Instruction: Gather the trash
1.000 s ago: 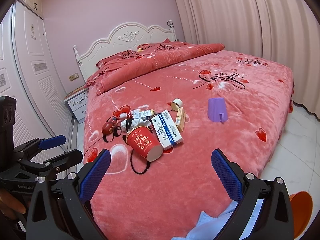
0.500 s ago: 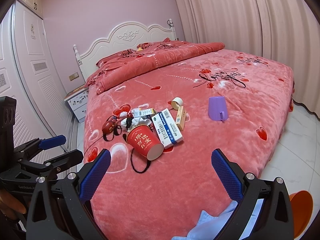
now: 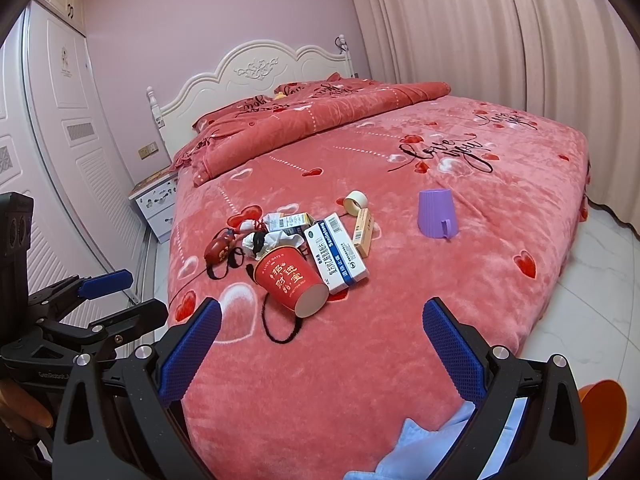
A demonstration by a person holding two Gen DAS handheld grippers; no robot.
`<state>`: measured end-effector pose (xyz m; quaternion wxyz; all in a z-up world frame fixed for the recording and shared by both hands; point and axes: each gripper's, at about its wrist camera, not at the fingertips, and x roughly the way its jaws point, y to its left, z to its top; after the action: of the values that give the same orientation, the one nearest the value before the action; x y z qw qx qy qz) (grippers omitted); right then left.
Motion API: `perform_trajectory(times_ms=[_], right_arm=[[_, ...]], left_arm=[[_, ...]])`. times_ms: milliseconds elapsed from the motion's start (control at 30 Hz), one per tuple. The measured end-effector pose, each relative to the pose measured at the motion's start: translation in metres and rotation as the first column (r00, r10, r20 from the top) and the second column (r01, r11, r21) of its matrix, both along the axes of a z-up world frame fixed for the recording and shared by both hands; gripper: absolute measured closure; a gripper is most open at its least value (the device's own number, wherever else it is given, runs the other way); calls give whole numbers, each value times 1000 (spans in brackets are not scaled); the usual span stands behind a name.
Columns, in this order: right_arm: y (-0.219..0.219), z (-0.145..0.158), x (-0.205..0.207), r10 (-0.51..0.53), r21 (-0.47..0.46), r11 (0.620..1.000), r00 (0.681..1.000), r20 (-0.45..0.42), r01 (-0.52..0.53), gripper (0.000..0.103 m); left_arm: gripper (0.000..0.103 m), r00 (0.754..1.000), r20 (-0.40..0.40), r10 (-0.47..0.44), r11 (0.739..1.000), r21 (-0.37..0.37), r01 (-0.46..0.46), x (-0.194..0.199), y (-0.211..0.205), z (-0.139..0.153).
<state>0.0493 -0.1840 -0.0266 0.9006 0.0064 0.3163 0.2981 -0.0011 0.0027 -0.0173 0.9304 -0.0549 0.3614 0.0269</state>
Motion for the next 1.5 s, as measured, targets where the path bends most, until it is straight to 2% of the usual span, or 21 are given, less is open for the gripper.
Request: perform_trajectory(times_ms=[533,867,1067,1233,1500], right_arm=[[0,-1,0,2,0,1000,1000,-1,-2,5],[-5,6,7,29,2,1000,1000,-12,-29,5],[-1,10,14,79,-25,997,997,-12,-80,5],[9,5,26,127,-46,991,991,-46,-130,5],[22,3,48,212,-29,976,974,-77,-215,5]], left_arm=[[6,1000,-1,-1,1000,1,1,1,0,0],[6,999,-34,-27,999,45,29,7,-4,1],[6,997,-65,-40,995,89,46,17,-2,4],[6,992,-114,-62,990,118,76,27,3,-1],[6,977,-174,-124,983,113,145,42,24,-11]])
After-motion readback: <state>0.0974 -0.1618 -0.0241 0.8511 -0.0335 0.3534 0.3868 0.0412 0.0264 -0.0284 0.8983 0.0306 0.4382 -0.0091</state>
